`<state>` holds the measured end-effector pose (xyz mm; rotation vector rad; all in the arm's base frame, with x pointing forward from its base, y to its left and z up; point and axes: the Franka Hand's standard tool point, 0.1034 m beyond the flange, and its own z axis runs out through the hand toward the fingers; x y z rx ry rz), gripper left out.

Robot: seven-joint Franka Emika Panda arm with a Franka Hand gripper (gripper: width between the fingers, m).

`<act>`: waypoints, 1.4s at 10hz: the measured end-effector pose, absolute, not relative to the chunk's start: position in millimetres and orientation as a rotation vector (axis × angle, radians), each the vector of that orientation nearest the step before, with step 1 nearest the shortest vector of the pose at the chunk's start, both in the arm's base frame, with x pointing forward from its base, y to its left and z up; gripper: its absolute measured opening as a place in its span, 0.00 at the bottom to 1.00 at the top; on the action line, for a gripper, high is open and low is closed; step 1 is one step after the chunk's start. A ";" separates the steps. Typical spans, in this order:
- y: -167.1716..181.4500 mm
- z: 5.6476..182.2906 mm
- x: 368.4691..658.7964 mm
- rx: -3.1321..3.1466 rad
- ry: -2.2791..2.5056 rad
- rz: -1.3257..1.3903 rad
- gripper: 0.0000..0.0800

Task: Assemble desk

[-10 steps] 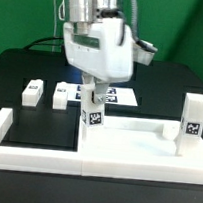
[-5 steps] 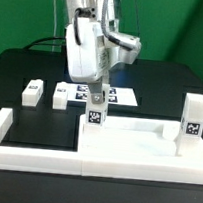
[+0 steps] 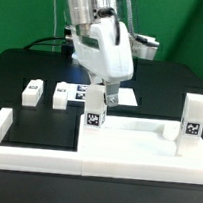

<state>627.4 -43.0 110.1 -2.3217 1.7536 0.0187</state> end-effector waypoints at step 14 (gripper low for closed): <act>-68.6 109.6 629.7 -2.803 1.134 -0.043 0.36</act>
Offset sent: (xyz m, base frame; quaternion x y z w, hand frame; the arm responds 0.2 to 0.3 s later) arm 0.0000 0.0000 0.0000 0.0000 0.0000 -0.1938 0.9810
